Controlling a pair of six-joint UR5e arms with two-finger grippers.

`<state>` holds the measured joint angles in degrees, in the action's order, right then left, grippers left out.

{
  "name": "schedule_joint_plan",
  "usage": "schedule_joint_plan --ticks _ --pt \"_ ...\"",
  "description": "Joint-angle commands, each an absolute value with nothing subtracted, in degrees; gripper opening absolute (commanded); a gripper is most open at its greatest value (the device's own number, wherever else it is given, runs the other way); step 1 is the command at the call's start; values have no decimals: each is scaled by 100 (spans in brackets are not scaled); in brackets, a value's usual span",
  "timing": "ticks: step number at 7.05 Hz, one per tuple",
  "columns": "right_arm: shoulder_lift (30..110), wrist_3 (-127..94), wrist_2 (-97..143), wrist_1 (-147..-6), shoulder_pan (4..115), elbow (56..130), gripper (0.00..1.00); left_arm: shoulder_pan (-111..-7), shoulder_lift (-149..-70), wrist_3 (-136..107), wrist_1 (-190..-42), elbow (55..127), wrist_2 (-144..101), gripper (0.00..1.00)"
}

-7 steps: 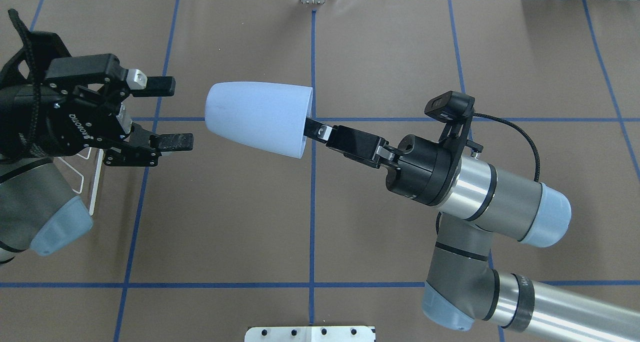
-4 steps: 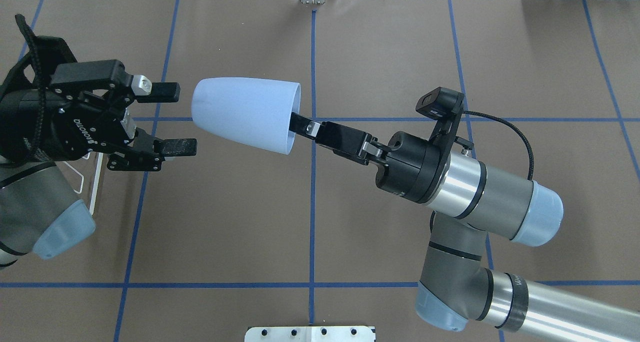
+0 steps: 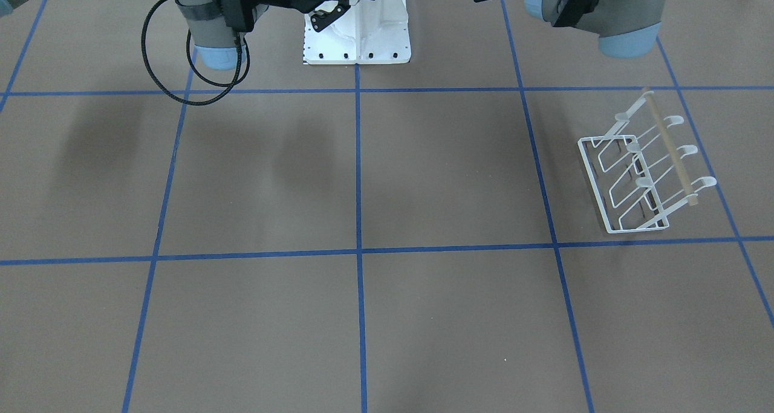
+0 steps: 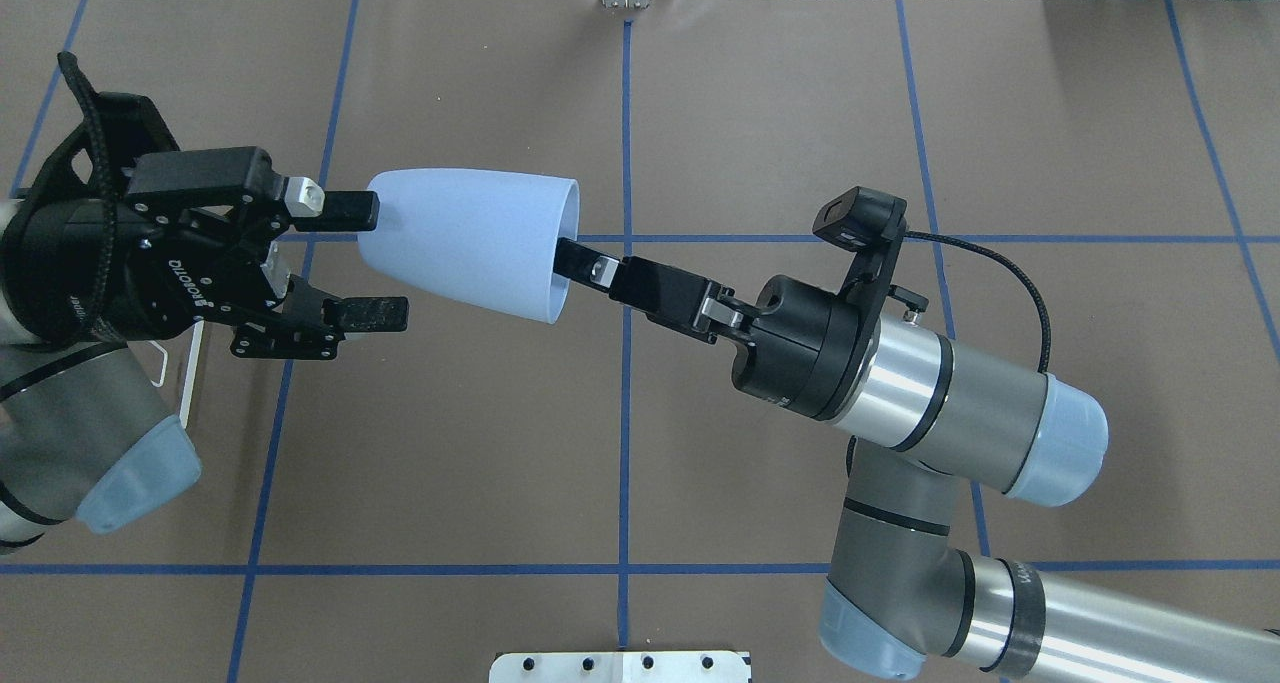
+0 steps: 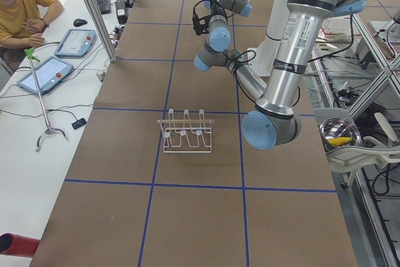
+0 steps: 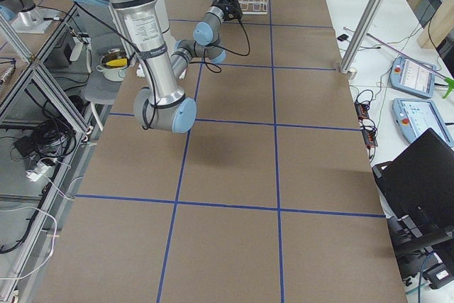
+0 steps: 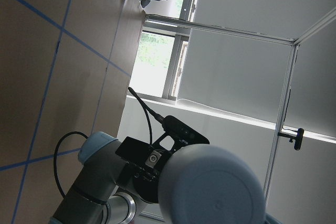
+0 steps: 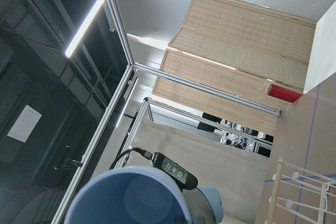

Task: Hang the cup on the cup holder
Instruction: 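Move the left gripper to the cup's base while the right gripper holds it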

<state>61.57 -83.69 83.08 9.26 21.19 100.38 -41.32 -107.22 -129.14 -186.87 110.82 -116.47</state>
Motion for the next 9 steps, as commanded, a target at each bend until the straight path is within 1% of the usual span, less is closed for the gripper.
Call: schedule_joint_plan --ticks 1,6,7,8,9 --pt "6161 -8140 8209 888 1891 10037 0 -4131 -10723 -12911 -18694 11083 -11619 98" --pt "6144 -8104 8130 888 1828 10055 0 -4113 -10714 -12911 -18694 11074 -11619 98" --pt "6144 -8104 8130 888 1828 10055 0 -4113 -10714 -12920 -18694 11066 -11610 96" --pt "6144 -8104 8121 888 1828 10063 0 -4105 -10714 -12929 -18703 11057 -11610 83" --pt "6144 -8095 8104 888 1828 10063 0 -4104 -10714 -12937 -18703 11065 -11610 65"
